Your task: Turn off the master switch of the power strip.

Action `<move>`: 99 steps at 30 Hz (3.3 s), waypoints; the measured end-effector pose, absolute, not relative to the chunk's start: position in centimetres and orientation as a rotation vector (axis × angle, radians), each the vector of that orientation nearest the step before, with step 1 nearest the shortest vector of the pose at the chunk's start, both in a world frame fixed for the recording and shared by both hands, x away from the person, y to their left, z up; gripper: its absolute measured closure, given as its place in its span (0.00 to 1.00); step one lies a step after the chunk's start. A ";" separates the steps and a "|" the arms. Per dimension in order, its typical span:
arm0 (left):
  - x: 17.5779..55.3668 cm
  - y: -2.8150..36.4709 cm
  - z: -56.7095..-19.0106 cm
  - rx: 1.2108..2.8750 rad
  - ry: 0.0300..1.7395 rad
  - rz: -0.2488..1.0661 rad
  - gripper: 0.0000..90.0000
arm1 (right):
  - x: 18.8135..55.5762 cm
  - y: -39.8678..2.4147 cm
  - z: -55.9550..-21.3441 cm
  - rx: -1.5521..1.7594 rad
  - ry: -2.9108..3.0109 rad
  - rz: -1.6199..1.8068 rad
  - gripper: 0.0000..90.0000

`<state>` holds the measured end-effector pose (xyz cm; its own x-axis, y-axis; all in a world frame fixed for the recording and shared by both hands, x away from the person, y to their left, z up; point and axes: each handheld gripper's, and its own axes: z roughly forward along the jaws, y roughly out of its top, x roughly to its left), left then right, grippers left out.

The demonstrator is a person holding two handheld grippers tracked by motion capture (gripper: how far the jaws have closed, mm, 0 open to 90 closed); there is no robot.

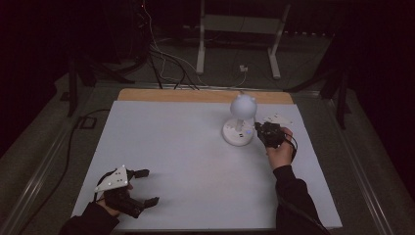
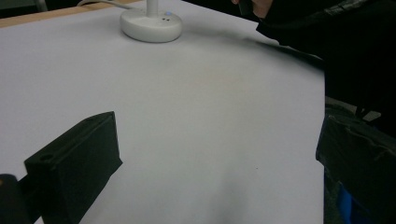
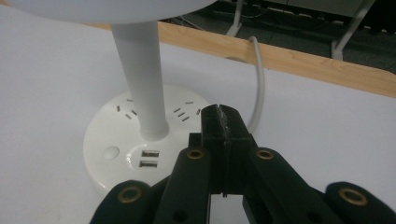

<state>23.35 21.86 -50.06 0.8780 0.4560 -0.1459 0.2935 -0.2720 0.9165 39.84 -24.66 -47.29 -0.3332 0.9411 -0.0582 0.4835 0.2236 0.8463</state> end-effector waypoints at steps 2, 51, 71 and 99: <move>23.3 21.9 -50.1 1.876 0.556 0.173 0.00 | 39.9 -24.6 -47.3 1.307 1.914 1.017 1.00; 23.3 21.9 -50.1 1.878 0.553 0.172 0.00 | 41.9 -23.0 -50.6 1.352 1.983 0.932 1.00; 23.3 21.8 -50.1 1.881 0.553 0.171 0.00 | 41.8 -22.7 -51.0 1.282 1.995 0.881 1.00; 23.2 21.8 -50.1 1.875 0.550 0.168 0.00 | 42.1 -22.4 -50.7 1.253 2.050 0.809 1.00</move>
